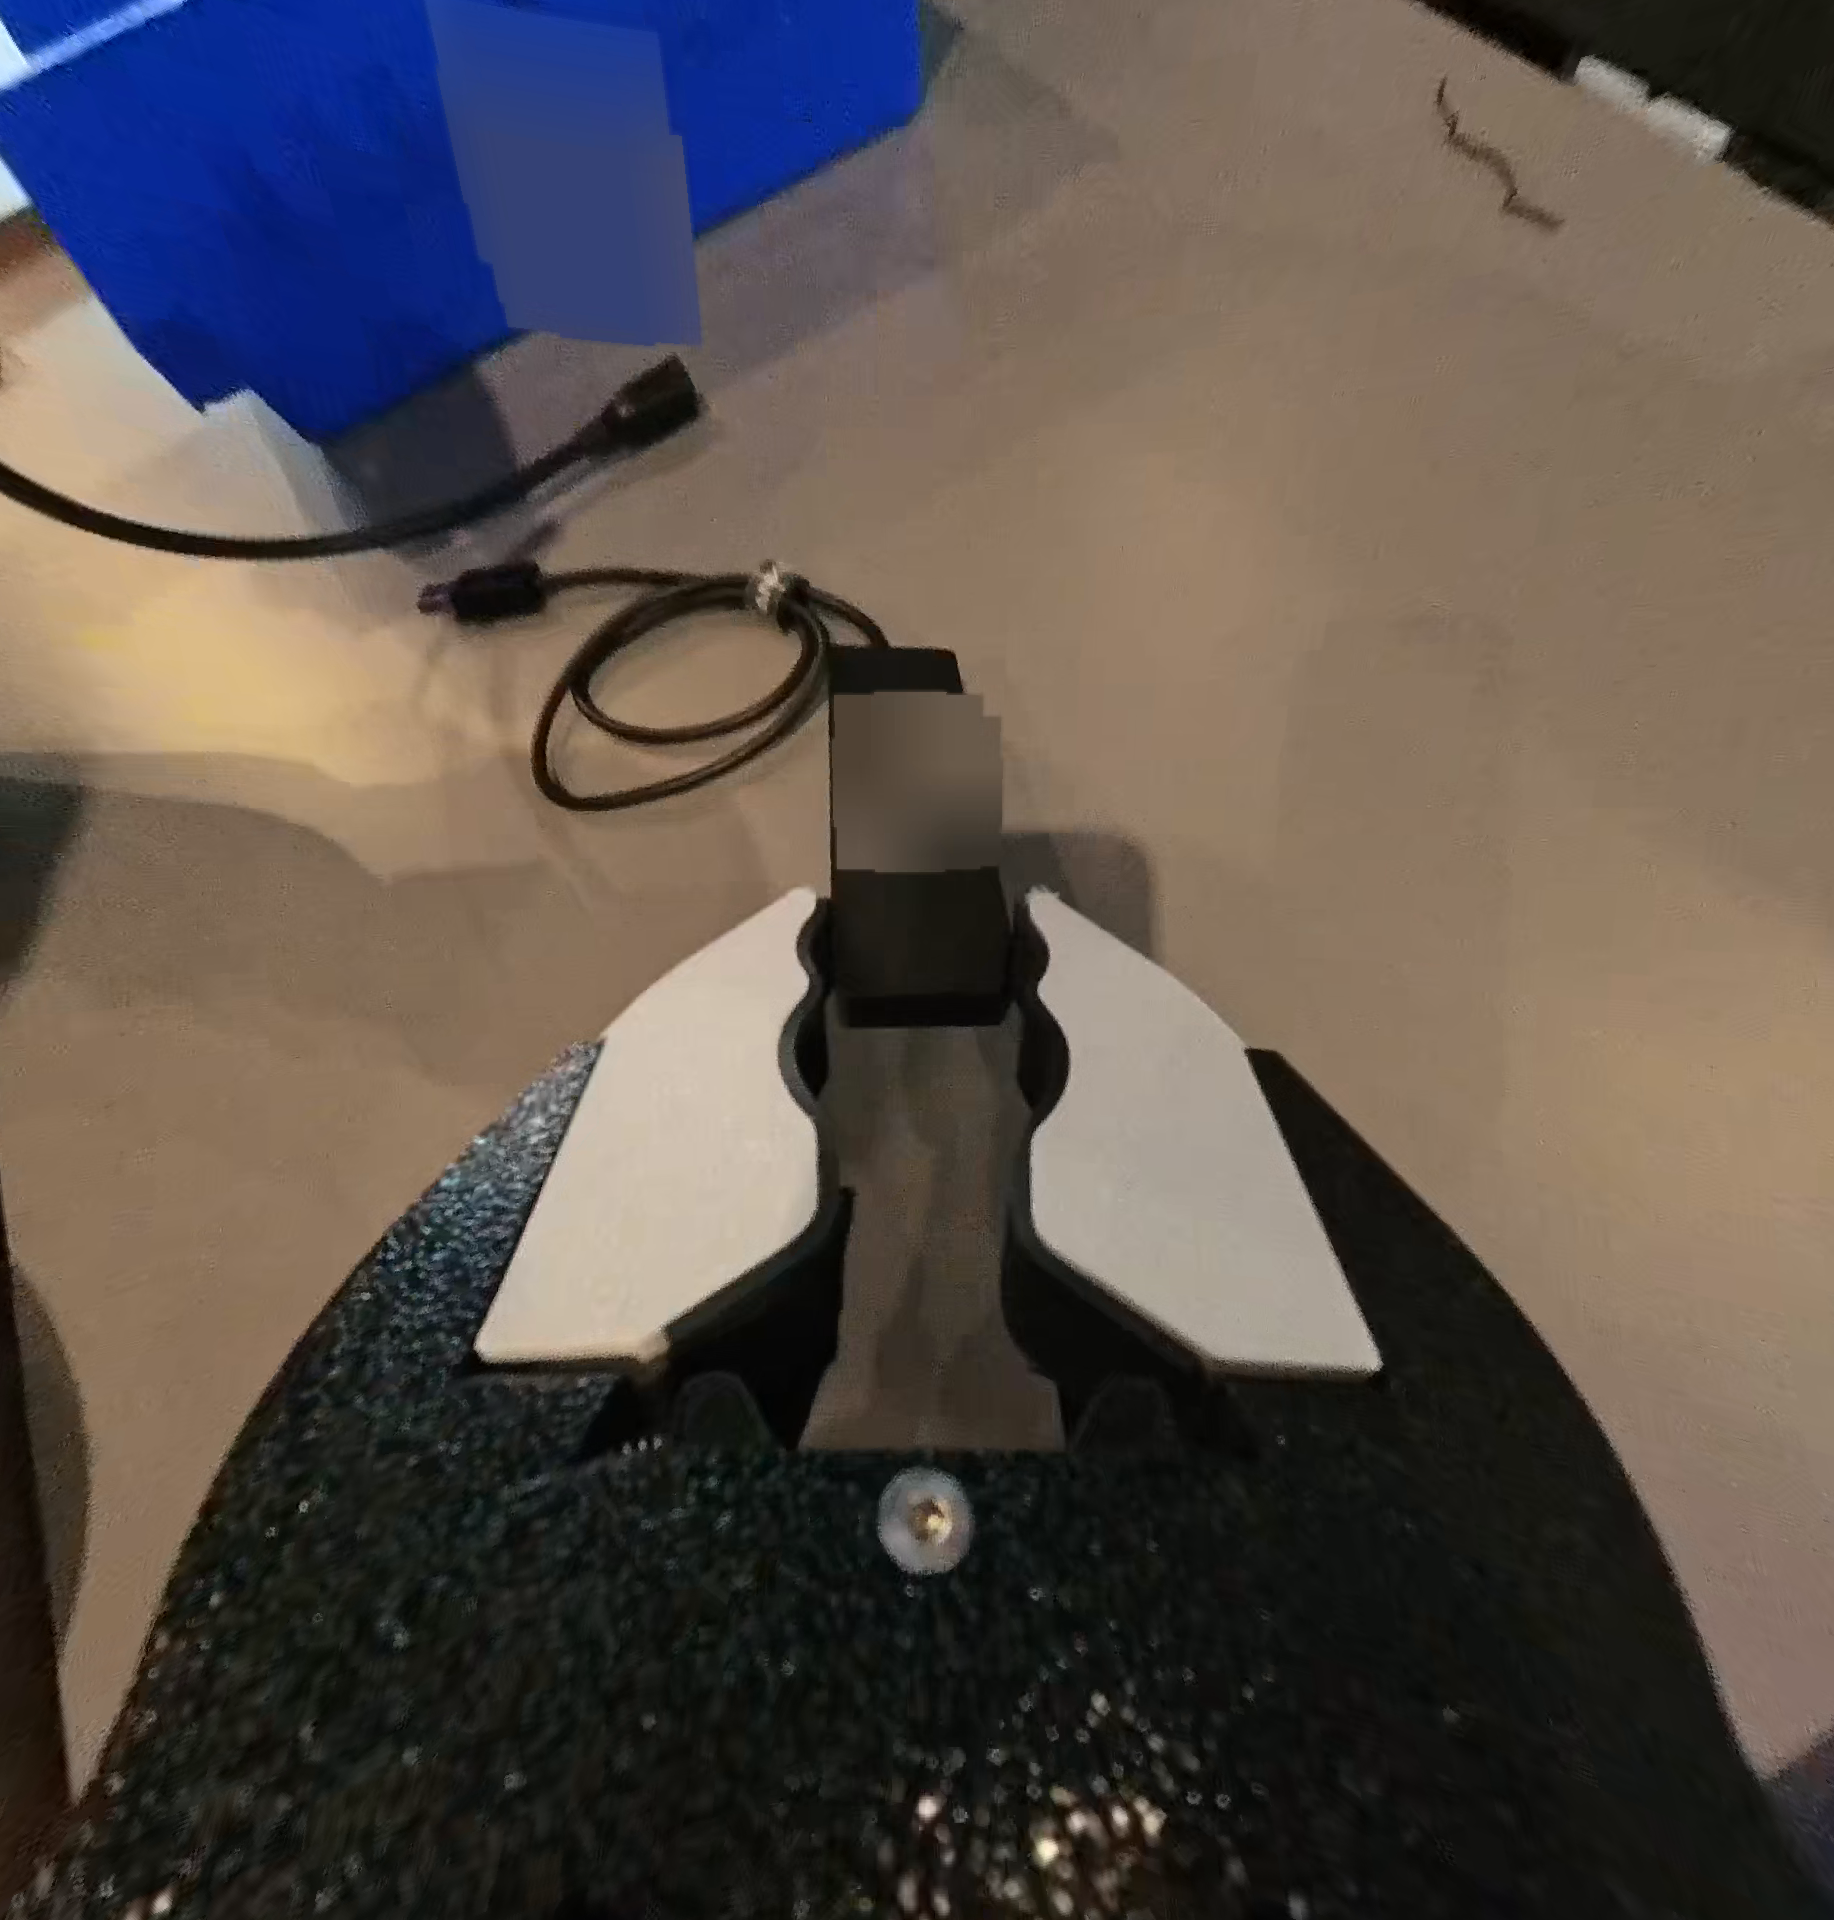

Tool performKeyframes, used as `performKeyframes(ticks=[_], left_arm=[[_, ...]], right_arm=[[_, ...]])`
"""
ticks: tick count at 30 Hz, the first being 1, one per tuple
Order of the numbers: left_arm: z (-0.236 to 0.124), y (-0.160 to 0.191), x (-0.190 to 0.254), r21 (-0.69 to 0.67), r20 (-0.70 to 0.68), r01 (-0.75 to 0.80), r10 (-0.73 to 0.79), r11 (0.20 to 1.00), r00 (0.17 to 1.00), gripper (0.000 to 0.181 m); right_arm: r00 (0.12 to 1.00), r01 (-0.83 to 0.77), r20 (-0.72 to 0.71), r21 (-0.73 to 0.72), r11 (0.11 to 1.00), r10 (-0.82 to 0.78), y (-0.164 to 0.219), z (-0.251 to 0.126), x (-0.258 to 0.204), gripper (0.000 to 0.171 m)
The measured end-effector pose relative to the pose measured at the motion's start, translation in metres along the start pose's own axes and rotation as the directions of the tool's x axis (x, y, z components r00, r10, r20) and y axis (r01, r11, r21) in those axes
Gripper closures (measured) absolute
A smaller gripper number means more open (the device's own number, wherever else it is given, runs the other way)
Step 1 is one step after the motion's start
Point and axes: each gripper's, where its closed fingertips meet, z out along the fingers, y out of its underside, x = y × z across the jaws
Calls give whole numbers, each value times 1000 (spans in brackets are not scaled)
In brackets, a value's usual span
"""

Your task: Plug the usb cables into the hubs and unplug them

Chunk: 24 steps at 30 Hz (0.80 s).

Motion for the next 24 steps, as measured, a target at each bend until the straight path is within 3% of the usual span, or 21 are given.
performKeyframes(ticks=[11,16,17,19,21,24], left_arm=[[17,2,-7,-7,9,-27,27,1000,1000,171],[21,-1,-5,18,-16,-21,21,1000,1000,171],[21,-3,-3,34,-29,-15,15,999,999,171],[20,-9,-1,77,-62,1,4,997,998,171],[20,-12,1,100,-91,24,-15,995,996,172],[22,-9,-3,91,-94,41,-32,995,995,172]], right_arm=[[999,29,15,321,947,-36,-44,-31,-10,140],[981,189,-131,475,859,-144,-65,-58,-14,140],[961,275,-165,497,823,-221,-67,-64,-22,171],[883,458,-359,522,719,-302,-77,-79,-29,171],[746,643,-552,448,621,-373,-83,-89,-35,171],[653,730,-603,341,592,-458,-81,-77,-43,171]])
